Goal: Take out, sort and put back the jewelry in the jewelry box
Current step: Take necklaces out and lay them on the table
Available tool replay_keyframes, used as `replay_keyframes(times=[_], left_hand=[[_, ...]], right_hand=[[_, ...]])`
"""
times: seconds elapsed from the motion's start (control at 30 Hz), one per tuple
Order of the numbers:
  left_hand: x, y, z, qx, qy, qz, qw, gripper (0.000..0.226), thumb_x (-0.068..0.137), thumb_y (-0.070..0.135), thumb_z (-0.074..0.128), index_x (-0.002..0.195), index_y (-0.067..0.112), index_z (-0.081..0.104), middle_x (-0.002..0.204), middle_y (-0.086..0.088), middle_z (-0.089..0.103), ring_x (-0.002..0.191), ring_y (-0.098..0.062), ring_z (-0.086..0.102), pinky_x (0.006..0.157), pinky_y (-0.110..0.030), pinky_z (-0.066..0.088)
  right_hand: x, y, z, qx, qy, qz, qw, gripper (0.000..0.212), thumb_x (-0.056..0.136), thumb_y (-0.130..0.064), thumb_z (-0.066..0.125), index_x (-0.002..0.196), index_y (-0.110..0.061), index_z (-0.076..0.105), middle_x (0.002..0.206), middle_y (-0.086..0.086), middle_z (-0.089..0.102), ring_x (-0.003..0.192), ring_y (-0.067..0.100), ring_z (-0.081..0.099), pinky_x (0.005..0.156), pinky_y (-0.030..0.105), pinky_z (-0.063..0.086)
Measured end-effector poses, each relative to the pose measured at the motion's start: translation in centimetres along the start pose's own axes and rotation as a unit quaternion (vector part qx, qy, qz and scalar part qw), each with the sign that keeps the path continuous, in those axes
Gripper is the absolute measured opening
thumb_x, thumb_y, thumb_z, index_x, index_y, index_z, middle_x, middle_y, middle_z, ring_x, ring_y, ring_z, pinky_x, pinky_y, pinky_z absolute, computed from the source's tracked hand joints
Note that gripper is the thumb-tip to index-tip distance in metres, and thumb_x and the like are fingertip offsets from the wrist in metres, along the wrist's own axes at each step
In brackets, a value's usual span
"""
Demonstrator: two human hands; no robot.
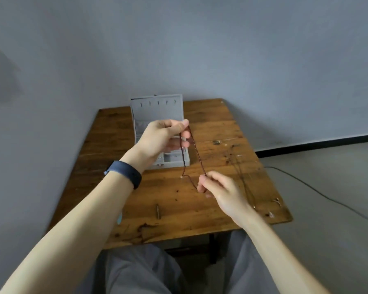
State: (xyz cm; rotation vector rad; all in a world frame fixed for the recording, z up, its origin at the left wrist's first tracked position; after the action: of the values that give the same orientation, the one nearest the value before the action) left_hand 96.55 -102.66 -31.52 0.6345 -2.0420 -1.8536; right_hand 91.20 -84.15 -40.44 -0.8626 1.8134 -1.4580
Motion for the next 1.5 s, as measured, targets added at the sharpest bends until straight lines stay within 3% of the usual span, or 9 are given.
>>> replay_keyframes(times=[0.2,0.33,0.43,0.53,0.63,0.8,1.0,1.33,1.5], left_hand=[[1.8,-1.2,-3.4,-0.088,0.05,-0.045,0.994,0.023,0.1,0.033,0.061,0.081,0.019,0.063,0.078,0.001,0.064,0.071,-0.016,0.065,0.078,-0.032,0.05],[2.4,-3.9,-2.7,-0.112,0.023,-0.094,0.989,0.025,0.102,0.03,0.056,0.081,0.019,0.062,0.075,0.0,0.064,0.071,-0.015,0.062,0.08,-0.033,0.051],[2.7,-5.7,-0.8,-0.033,0.009,-0.09,0.995,0.022,0.104,0.024,0.055,0.087,0.01,0.061,0.073,-0.001,0.062,0.065,-0.018,0.059,0.065,-0.028,0.054],[3.5,-7.0,0.6,0.144,0.022,-0.055,0.988,0.024,0.101,0.026,0.06,0.092,0.004,0.063,0.079,-0.004,0.068,0.063,-0.019,0.065,0.053,-0.024,0.055],[4.7,-8.0,1.9,0.234,0.01,-0.034,0.972,0.024,0.097,0.031,0.065,0.093,0.008,0.068,0.079,-0.001,0.074,0.065,-0.019,0.071,0.07,-0.036,0.062],[6.9,-8.7,4.7,0.384,-0.025,0.03,0.922,0.02,0.094,0.038,0.068,0.087,0.019,0.071,0.072,0.003,0.073,0.063,-0.014,0.069,0.071,-0.032,0.059],[10.2,-9.8,7.7,0.456,-0.033,0.045,0.888,0.02,0.093,0.042,0.068,0.096,0.023,0.072,0.09,0.001,0.067,0.085,-0.018,0.062,0.071,-0.029,0.047],[14.3,-11.1,11.2,0.473,-0.044,0.067,0.878,0.019,0.088,0.039,0.076,0.093,0.021,0.075,0.091,0.003,0.068,0.088,-0.017,0.064,0.077,-0.031,0.054],[15.3,-12.5,11.8,0.503,-0.06,0.055,0.86,0.012,0.088,0.039,0.075,0.089,0.027,0.073,0.089,0.006,0.069,0.086,-0.018,0.066,0.077,-0.035,0.057]], right_hand=[[-3.2,4.9,-0.1,0.118,0.074,0.099,0.985,0.031,0.101,-0.025,0.053,0.075,-0.01,0.059,0.075,0.0,0.061,0.084,0.021,0.061,0.08,0.035,0.051],[-4.6,6.8,0.1,0.329,0.174,0.15,0.916,0.019,0.098,-0.016,0.055,0.084,-0.007,0.066,0.085,0.006,0.069,0.093,0.025,0.069,0.084,0.039,0.052],[-5.7,7.3,0.0,0.377,0.228,0.17,0.881,0.017,0.099,-0.021,0.057,0.096,-0.007,0.066,0.09,0.009,0.073,0.09,0.025,0.073,0.082,0.037,0.055],[-7.1,8.4,0.0,0.337,0.262,0.179,0.886,0.018,0.098,-0.024,0.06,0.09,-0.009,0.064,0.081,0.009,0.072,0.077,0.022,0.071,0.077,0.035,0.055],[-8.4,10.0,-0.3,0.268,0.271,0.191,0.905,0.024,0.094,-0.032,0.062,0.095,-0.008,0.065,0.082,0.009,0.073,0.072,0.021,0.07,0.073,0.033,0.055],[-9.5,11.9,-1.2,0.224,0.267,0.224,0.91,0.022,0.102,-0.026,0.053,0.107,-0.008,0.064,0.089,0.01,0.076,0.079,0.024,0.073,0.074,0.035,0.058],[-9.3,12.1,-2.2,0.097,0.252,0.23,0.935,0.016,0.101,-0.027,0.056,0.102,-0.017,0.069,0.086,-0.003,0.077,0.076,0.014,0.074,0.073,0.035,0.059],[-7.3,11.8,-4.4,-0.106,0.247,0.238,0.933,0.023,0.099,-0.044,0.053,0.085,-0.029,0.064,0.07,-0.019,0.071,0.065,-0.001,0.065,0.071,0.025,0.054],[-6.1,12.5,-4.9,-0.192,0.219,0.249,0.924,0.033,0.099,-0.046,0.049,0.076,-0.028,0.063,0.065,-0.005,0.07,0.062,0.004,0.064,0.061,0.021,0.054]])
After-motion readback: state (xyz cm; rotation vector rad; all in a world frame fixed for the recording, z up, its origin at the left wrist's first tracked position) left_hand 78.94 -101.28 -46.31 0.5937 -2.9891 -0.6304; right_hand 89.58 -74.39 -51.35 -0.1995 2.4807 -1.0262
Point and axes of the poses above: each hand's wrist, its own x-axis towards the middle knuckle, its own z-axis out of the palm, y = z × x, the point moved 4 cm from there along x, towards the middle knuckle
